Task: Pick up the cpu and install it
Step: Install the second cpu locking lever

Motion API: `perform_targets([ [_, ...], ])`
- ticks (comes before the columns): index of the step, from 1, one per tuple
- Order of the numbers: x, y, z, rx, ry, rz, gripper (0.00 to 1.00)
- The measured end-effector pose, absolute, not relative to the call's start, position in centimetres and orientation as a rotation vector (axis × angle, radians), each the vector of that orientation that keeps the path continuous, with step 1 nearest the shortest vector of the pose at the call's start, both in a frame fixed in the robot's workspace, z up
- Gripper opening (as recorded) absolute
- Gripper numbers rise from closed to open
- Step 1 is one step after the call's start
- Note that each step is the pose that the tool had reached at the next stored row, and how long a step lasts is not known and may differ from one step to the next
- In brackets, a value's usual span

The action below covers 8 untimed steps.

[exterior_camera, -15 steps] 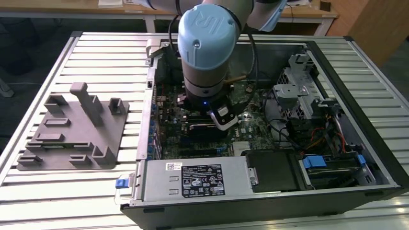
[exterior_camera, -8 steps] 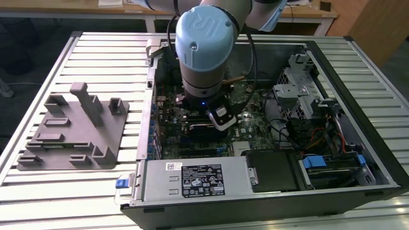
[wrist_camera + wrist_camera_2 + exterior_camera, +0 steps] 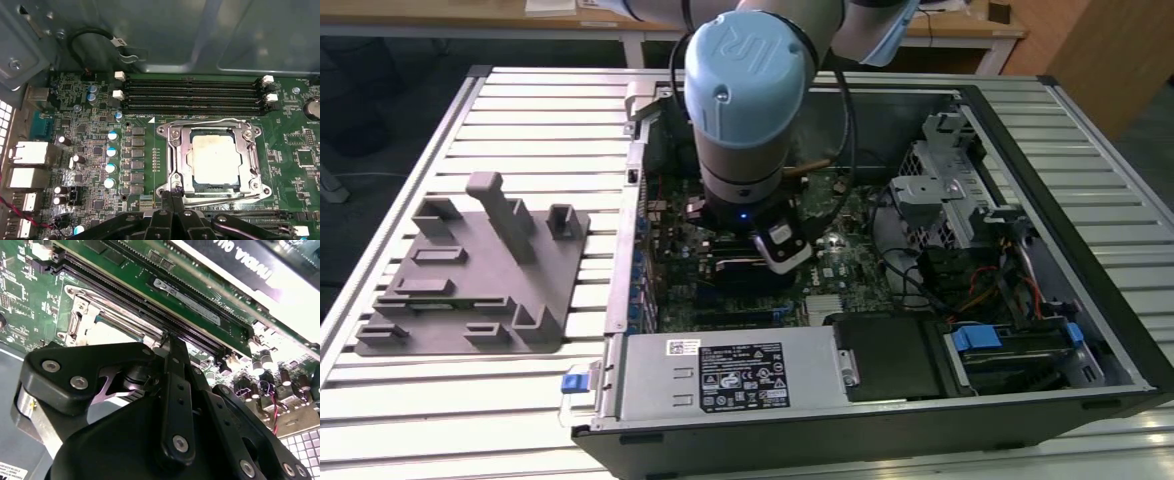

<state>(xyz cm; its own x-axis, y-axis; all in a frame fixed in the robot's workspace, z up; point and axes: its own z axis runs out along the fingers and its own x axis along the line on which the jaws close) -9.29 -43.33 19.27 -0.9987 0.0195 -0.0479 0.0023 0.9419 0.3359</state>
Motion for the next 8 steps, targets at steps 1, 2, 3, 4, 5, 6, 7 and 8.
perform_targets([
  [1, -9.40, -43.33, 19.25, 0.022, 3.045, 0.527, 0.11],
  [2, -9.56, -43.33, 19.22, 0.027, 3.045, 0.526, 0.11],
  [3, -9.72, -43.33, 19.19, 0.032, 3.044, 0.526, 0.11],
  [4, -9.81, -43.32, 19.15, 0.035, 3.044, 0.526, 0.11],
  [5, -9.85, -43.32, 19.12, 0.038, 3.043, 0.526, 0.11],
  [6, -9.85, -43.33, 19.09, 0.040, 3.043, 0.526, 0.11],
  [7, -9.85, -43.33, 19.06, 0.040, 3.043, 0.526, 0.11],
  [8, -9.85, -43.32, 19.04, 0.041, 3.043, 0.526, 0.11],
])
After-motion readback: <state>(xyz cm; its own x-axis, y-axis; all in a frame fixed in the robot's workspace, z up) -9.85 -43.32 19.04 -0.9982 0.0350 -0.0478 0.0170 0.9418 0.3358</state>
